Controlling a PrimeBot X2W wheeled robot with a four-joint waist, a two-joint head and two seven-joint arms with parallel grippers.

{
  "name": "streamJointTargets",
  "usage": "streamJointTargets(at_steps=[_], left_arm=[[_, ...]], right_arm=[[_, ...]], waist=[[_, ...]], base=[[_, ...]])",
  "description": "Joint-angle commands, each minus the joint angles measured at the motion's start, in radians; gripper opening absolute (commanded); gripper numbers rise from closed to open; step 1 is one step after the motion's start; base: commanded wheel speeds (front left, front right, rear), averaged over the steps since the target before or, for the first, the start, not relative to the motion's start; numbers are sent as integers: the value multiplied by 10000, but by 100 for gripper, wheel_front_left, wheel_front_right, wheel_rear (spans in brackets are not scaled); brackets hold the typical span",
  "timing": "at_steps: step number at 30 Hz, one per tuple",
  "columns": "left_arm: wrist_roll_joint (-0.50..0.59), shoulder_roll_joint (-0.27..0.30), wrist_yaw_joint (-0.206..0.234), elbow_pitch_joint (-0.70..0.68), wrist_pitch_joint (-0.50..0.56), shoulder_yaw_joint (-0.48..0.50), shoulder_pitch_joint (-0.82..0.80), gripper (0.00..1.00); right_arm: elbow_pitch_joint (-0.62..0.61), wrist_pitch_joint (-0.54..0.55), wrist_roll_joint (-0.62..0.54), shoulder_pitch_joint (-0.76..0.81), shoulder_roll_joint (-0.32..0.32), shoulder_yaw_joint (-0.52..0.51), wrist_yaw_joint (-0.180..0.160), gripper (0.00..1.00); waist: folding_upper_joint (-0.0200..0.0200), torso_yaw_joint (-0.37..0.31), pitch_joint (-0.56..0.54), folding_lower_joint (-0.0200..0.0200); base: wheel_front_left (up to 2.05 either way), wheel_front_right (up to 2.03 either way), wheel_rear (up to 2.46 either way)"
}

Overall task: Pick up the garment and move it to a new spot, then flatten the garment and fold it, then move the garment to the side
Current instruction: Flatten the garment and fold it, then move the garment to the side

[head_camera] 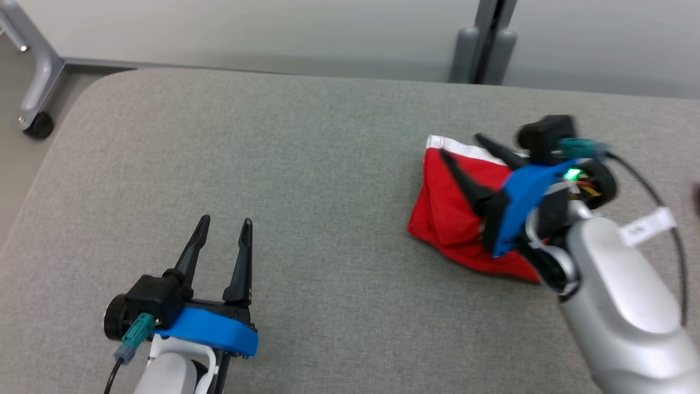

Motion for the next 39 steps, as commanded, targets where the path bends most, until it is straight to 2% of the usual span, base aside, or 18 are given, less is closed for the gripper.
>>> streamJointTargets(at_steps=[1,7,9,12,18,22,34,39], left_arm=[[44,48,-15,-21,-43,52,131,100],[127,9,-14,-75,-44,487,560,100],[185,-2,9,-92,-43,643,744,100],[284,-63,60,-199,-43,1010,1170,100],[473,-85,41,-261,-43,1324,1525,100],[541,-92,33,-324,-43,1537,1667,100],[726,-110,-6,-314,-43,1591,1565,100],[765,-23,-18,-425,-43,1518,1183,100]], right_arm=[[-168,-168,58,336,-237,-211,1,100],[-1436,-1128,-375,2064,-785,-1945,3,100],[-1713,-1433,-638,2793,-764,-2467,3,100],[-2144,-2210,-1234,4350,-298,-3321,3,100],[-2360,-2955,-1666,5508,452,-3714,3,100],[-2424,-3141,-1732,5805,688,-3699,3,100],[-2479,-2842,-1698,5819,874,-3689,3,100],[-2560,-2102,-1561,4903,781,-3501,3,100]], waist=[[0,-242,-267,-1],[0,-834,-910,-1],[0,-1040,-1104,-1],[0,-1459,-1453,-1],[0,-1638,-1713,-1],[0,-1677,-1741,-1],[0,-1614,-1589,-1],[0,-1533,-1125,-1]], base=[[0,0,0],[0,0,0],[0,0,0],[0,0,0],[0,0,0],[0,0,0],[0,0,0],[0,0,0]])
